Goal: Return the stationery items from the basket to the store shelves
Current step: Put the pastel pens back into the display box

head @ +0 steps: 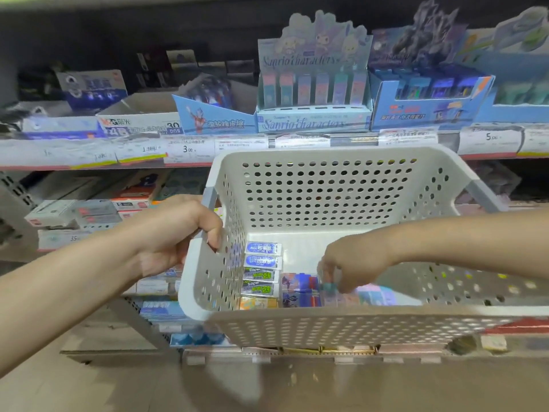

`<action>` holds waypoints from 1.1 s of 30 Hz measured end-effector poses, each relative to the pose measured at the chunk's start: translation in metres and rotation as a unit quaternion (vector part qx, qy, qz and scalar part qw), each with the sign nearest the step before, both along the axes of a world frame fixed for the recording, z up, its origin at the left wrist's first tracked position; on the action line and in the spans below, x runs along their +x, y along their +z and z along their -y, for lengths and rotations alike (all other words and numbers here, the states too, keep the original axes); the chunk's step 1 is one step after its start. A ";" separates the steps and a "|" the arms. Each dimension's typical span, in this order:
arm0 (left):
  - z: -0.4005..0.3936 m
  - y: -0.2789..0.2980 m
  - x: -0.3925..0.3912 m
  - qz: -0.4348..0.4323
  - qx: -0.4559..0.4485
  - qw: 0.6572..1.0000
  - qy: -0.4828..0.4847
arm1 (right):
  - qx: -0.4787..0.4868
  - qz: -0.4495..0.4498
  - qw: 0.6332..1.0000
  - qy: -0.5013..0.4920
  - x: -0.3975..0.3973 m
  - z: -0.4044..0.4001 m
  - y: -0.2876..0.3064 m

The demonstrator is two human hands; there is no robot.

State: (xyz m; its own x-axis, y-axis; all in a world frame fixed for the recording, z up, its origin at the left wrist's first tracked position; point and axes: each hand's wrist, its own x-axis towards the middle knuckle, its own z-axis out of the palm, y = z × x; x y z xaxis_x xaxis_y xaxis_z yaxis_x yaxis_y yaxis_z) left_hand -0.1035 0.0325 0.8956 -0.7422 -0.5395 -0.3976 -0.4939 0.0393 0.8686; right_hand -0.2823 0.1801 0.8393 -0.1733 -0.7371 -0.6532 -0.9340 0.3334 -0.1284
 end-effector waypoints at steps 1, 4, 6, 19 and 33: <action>0.006 0.001 0.002 0.004 -0.003 1.000 -0.002 | -0.015 0.009 1.000 -0.004 0.004 0.005 0.001; 0.024 0.000 0.010 0.012 -0.009 1.000 -0.017 | -0.066 0.028 0.997 -0.042 0.016 0.018 0.000; 0.032 0.001 0.015 0.013 -0.009 1.000 -0.025 | -0.071 0.035 0.995 -0.054 0.025 0.025 -0.001; 0.050 0.008 0.022 0.017 0.026 0.997 -0.068 | -0.167 0.180 0.952 -0.183 0.025 0.034 0.064; 0.055 0.013 0.021 0.026 0.031 0.999 -0.027 | -0.634 0.035 0.754 -0.169 -0.058 0.098 0.127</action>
State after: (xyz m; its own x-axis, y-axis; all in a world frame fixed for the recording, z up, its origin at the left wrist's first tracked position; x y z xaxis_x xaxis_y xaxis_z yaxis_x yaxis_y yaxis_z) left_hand -0.0824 -0.0221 0.9085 -0.7466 -0.4727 -0.4681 -0.5371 0.0131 0.8434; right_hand -0.3408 0.0818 0.9666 -0.4886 -0.6986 0.5227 -0.7998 0.1191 -0.5883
